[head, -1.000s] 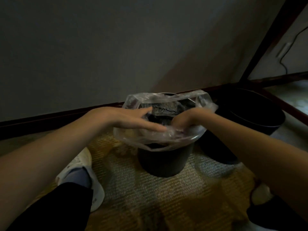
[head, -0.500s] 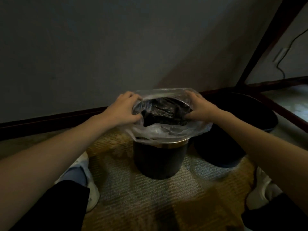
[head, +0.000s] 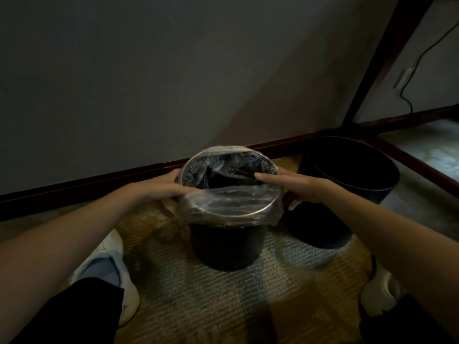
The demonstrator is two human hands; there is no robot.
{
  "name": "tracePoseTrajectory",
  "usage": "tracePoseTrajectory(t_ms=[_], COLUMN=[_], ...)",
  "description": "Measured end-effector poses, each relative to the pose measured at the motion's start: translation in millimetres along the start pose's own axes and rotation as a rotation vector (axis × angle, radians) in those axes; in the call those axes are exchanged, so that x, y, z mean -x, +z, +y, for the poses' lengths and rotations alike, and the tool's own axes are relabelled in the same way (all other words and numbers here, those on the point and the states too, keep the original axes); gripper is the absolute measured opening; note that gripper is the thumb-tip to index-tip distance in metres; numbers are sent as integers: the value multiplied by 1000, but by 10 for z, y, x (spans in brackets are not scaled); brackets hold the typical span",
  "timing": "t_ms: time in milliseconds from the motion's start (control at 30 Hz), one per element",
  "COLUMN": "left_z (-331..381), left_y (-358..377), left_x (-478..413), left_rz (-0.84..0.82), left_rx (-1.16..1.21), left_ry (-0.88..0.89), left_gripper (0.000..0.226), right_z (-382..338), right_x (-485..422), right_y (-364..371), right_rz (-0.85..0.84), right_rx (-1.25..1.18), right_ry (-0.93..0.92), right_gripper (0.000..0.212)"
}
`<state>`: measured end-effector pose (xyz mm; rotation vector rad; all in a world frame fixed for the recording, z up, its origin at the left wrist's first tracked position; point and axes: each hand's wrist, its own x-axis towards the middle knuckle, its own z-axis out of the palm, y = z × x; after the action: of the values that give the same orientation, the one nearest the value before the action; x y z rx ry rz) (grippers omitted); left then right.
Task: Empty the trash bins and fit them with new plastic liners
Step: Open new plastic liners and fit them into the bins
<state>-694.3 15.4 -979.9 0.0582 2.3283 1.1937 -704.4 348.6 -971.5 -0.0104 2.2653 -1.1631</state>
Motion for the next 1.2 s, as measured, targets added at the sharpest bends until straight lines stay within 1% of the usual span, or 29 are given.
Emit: tracePoseTrajectory(t_ms=[67,100,167,267,300,367,467,500,567,600,633,700,733,767,800,833,867,900,933,967,1000,1067,1133,1200], left_z=[-55,-67,-59,-41,-46,-55,-29,-22,-14,-7,11,54,81,114,148,181,212,247,290,338,374,388,369,348], left_y=[34,57,97,87,63,21,30,49,76,80,74,15,-25,-73,-115,-147,-168,-176,-164,-135,-103,-42,-3,25], left_x=[64,90,146,175,180,194,238,241,225,216,209,202,205,211,212,204,175,139,105,66,17,-106,-205,-261], left_rz=[-83,-116,-165,-190,-195,-232,-314,-302,-219,-181,-166,-183,-179,-138,-51,78,214,319,380,398,387,368,370,375], left_rx=[120,155,174,177,173,128,-25,-71,-165,-205,-226,-209,-206,-230,-272,-299,-273,-188,-70,53,166,322,412,425], left_ry=[-117,-149,-180,-198,-201,-187,-184,-192,-178,-166,-153,-145,-145,-130,-100,-55,-8,22,34,30,17,-9,-19,-14], left_gripper=[118,117,115,95,93,103,119,122,127,126,121,105,92,76,58,43,33,29,30,33,33,25,22,17], right_z=[8,20,48,110,133,182,231,236,214,191,162,87,47,13,-11,-37,-72,-116,-167,-215,-255,-296,-303,-283], right_x=[1,-3,-10,-19,-15,-15,-16,-16,-30,-43,-46,-58,-67,-85,-123,-164,-201,-231,-261,-297,-342,-441,-520,-538], right_y=[30,46,75,58,35,-23,-76,-80,-60,-36,-5,53,66,64,46,15,-8,-10,0,9,14,28,32,47], right_rz=[-23,-33,-47,-64,-75,-97,-86,-77,-27,8,42,134,208,313,447,565,619,607,552,489,435,348,259,157], right_rx=[-39,-48,-53,-93,-106,-136,-225,-253,-280,-272,-258,-204,-165,-130,-92,-56,-43,-65,-113,-163,-190,-230,-326,-422], right_ry=[26,37,44,32,30,34,65,76,100,118,125,80,43,16,17,28,14,-27,-72,-98,-100,-73,-44,-33], right_gripper=[91,93,94,100,100,102,105,102,96,92,86,67,63,66,76,83,84,81,78,77,78,85,93,94])
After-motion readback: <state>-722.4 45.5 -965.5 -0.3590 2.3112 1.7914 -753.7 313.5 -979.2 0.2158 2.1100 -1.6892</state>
